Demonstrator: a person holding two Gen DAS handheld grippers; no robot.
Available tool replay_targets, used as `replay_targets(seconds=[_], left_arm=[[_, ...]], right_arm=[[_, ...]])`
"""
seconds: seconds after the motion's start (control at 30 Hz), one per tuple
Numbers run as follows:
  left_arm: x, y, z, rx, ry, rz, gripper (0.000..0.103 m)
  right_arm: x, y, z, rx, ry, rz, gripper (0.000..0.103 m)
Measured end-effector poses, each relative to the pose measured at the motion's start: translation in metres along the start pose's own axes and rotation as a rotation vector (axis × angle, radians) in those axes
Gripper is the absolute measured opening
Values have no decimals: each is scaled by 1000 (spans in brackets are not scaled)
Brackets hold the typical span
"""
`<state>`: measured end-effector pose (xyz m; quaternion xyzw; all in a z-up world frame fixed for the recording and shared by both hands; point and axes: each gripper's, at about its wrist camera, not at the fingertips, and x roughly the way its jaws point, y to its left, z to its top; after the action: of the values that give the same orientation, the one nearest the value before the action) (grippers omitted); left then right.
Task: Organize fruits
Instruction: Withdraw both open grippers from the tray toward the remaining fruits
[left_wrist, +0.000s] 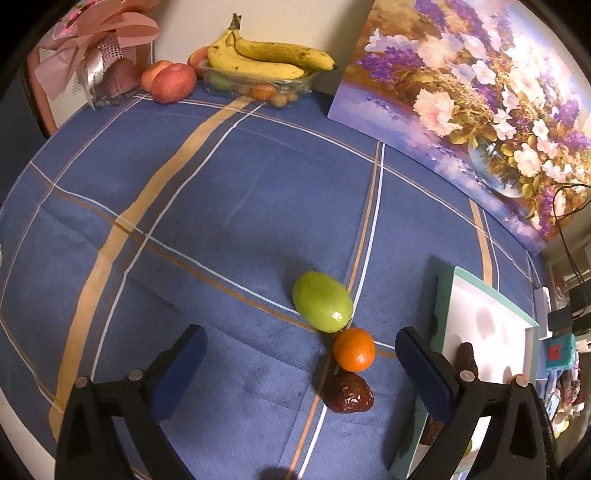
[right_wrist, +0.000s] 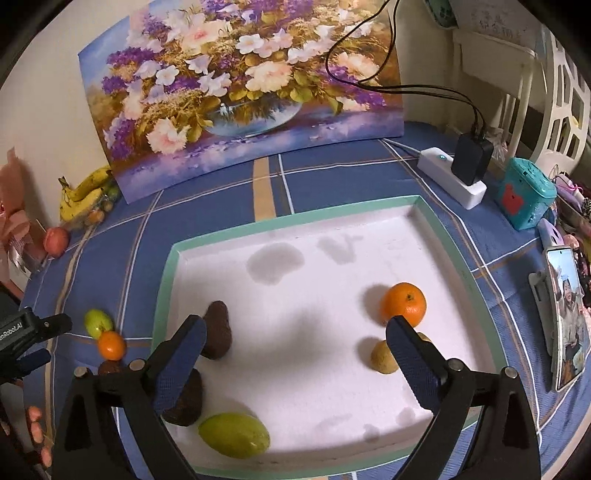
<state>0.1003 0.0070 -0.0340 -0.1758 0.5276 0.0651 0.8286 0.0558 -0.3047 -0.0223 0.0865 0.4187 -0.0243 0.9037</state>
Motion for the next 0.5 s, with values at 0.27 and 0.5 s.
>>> replay_targets(seconds=[0.27,0.5], left_arm=[[-10,5,12,33,-74,16,103],[-12,27,25,-7,-98,-29,103]], right_arm=[[3,18,2,-31,-10,64,98],[6,40,6,-43,8,100,98]])
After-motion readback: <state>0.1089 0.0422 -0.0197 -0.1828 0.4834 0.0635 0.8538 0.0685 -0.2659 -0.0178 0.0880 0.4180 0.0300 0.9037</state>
